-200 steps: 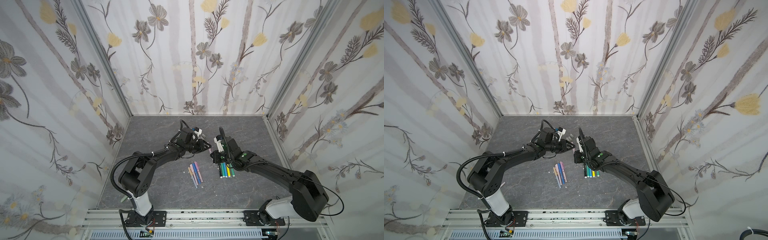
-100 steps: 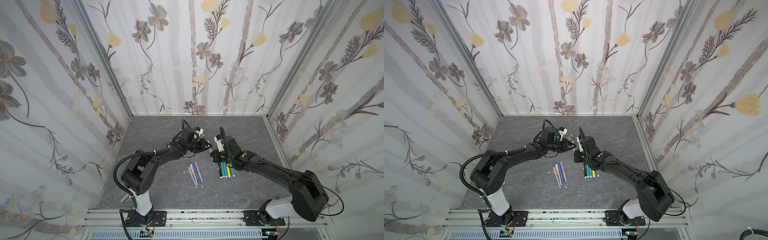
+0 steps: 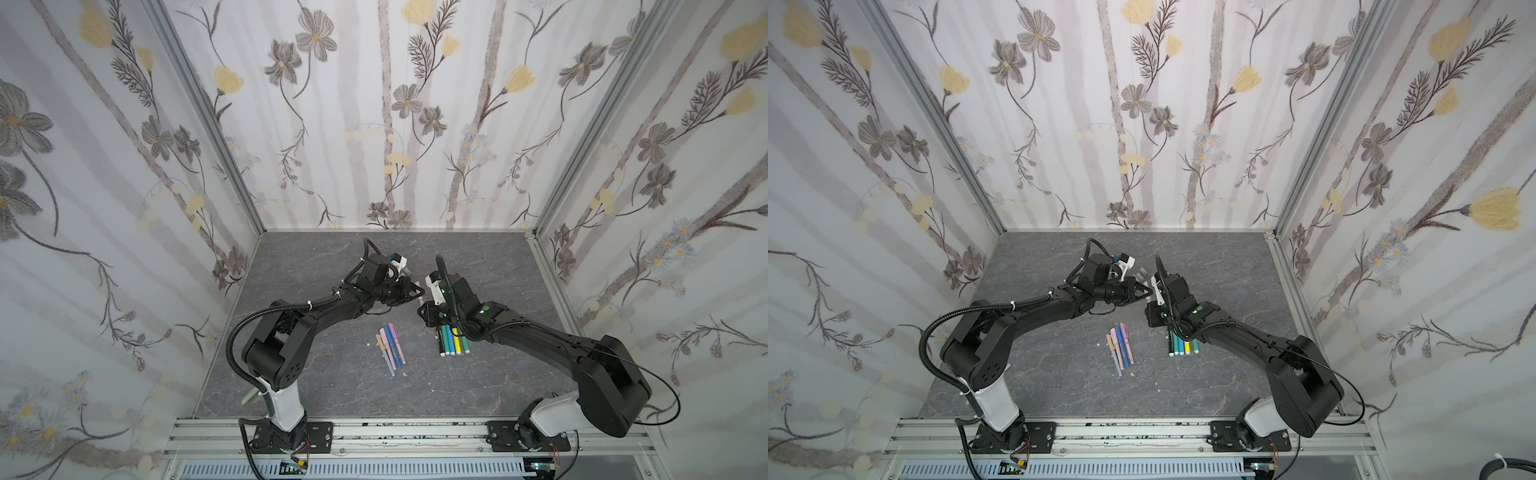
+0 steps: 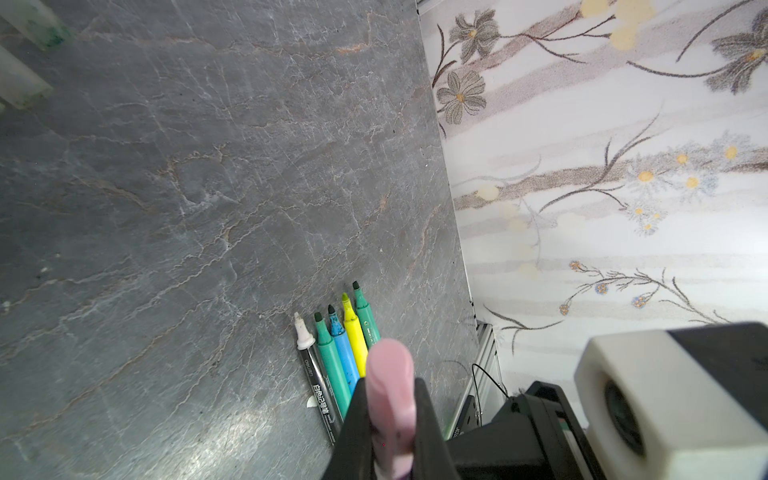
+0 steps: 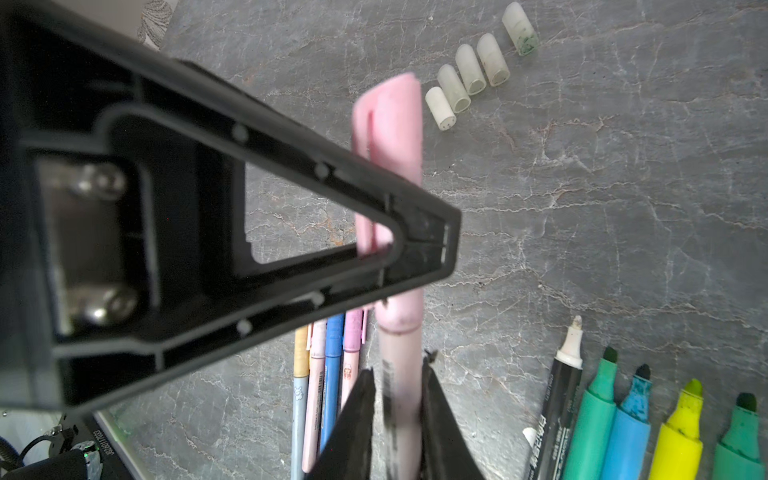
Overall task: Open the pen caps
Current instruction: 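Grasp the pink pen's cap with the left gripper while the right gripper holds it, then pull the pink cap off with the left gripper while the right gripper lowers the pen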
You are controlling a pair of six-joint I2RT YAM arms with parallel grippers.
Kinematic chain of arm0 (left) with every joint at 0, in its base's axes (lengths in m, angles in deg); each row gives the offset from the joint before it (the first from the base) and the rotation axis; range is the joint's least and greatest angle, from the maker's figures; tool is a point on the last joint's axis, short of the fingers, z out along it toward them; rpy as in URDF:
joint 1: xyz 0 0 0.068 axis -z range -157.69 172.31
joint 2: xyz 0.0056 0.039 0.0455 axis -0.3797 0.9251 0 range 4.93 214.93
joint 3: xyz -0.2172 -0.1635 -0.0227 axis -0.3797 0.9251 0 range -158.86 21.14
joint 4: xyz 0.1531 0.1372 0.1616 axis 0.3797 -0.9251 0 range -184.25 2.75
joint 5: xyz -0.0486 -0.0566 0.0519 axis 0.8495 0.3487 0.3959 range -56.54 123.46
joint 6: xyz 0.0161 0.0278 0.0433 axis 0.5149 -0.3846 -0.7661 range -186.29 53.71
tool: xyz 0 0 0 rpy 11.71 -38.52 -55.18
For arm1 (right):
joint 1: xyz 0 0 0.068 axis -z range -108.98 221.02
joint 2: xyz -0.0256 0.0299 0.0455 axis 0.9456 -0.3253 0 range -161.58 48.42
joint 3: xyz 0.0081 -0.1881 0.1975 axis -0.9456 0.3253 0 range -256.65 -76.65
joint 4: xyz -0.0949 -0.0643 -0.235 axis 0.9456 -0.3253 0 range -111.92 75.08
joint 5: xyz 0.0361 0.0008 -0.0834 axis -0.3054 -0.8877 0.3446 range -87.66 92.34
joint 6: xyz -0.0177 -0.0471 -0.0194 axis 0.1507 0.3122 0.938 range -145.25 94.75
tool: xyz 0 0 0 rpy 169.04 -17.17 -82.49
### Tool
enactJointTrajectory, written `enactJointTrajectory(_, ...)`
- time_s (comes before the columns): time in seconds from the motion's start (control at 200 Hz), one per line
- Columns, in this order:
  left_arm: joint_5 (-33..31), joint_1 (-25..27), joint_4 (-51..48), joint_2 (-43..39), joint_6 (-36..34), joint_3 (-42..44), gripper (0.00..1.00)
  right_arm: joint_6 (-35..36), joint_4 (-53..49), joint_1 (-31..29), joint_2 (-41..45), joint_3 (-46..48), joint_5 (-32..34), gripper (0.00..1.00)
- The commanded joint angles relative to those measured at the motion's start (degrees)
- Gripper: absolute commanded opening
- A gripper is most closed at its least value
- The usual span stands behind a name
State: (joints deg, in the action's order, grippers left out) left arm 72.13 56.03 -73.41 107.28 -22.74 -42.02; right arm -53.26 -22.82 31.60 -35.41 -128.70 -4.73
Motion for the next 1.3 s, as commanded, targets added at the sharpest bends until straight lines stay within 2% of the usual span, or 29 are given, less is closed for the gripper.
enactJointTrajectory(0.0,0.2,0.0,1.6,-0.6,0.0,-0.3,0.0,-0.6,1.9,0.0,-0.1,-0.2,-0.5,0.08)
enactJointTrajectory(0.085,-0.6,0.2,1.3,-0.6,-0.5,-0.3,0.0,-0.6,1.9,0.0,0.4,-0.1,-0.3,0.0)
enactJointTrajectory(0.345,-5.4,-1.9,1.5,0.5,-1.5,-1.3,0.0,-1.7,1.5,-0.8,1.6,2.7,-1.2,0.0)
enactJointTrajectory(0.774,-7.1,-6.6,2.6,4.2,-1.6,-5.5,0.0,-6.2,2.4,-6.2,4.3,10.7,1.5,0.0)
enactJointTrajectory(1.069,-6.3,-8.6,2.4,3.9,-2.1,-4.4,0.0,-6.7,0.8,-6.7,3.7,11.5,2.3,0.0)
enactJointTrajectory(1.294,-6.2,-10.6,2.0,1.3,-2.9,0.8,0.0,-9.2,-4.3,-7.0,-0.2,9.3,6.9,0.0)
